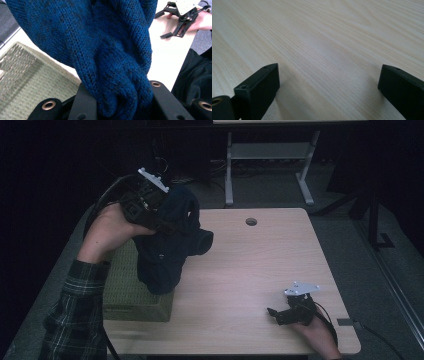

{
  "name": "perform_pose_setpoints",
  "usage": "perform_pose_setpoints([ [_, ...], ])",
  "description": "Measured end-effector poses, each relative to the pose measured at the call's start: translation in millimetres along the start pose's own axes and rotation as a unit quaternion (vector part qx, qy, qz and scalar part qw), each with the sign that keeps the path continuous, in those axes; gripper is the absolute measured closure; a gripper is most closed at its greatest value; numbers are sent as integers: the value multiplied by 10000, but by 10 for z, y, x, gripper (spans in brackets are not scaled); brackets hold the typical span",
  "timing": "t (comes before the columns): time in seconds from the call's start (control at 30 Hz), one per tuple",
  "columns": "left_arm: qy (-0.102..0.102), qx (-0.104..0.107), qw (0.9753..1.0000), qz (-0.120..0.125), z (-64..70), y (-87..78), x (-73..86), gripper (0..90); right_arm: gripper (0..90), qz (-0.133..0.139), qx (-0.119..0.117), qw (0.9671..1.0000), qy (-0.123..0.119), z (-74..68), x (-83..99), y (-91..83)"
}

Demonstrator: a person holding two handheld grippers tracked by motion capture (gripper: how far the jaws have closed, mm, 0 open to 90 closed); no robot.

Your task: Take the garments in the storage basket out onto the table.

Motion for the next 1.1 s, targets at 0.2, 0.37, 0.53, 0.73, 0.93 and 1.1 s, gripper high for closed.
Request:
perform_pose_setpoints([
  [0.2, 168, 56, 9998, -49, 86, 56, -156, 725, 34, 0, -4, 10000, 22, -4, -1, -1],
  [0.37, 280, 121, 9995, -38, 173, 118, -321, 725, 33, -5, -3, 10000, 22, -4, 0, -2],
  [0.53, 406, 176, 9990, 6, 277, 184, -486, 725, 30, -11, 21, 10000, 24, -1, 1, -2],
  [0.73, 550, 216, 9982, -84, 368, 299, -616, 725, 30, -23, 34, 10000, 53, -7, 3, -2],
  [0.93, 590, 285, 9978, -137, 450, 440, -722, 725, 30, -23, 31, 10000, 59, -9, 2, -2],
  [1.1, 682, 334, 9968, -257, 507, 573, -803, 725, 30, -11, 21, 10000, 37, -8, -1, 0],
])
Point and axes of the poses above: each handheld gripper's, and its own axes: y roughly forward along the jaws, x roughly out of its underside, z roughly to its right, the point moved 10 cm from there along y, roughly forward along the jaws, and after that the axes turned 1 degree about -x, right-handed, at the moved point
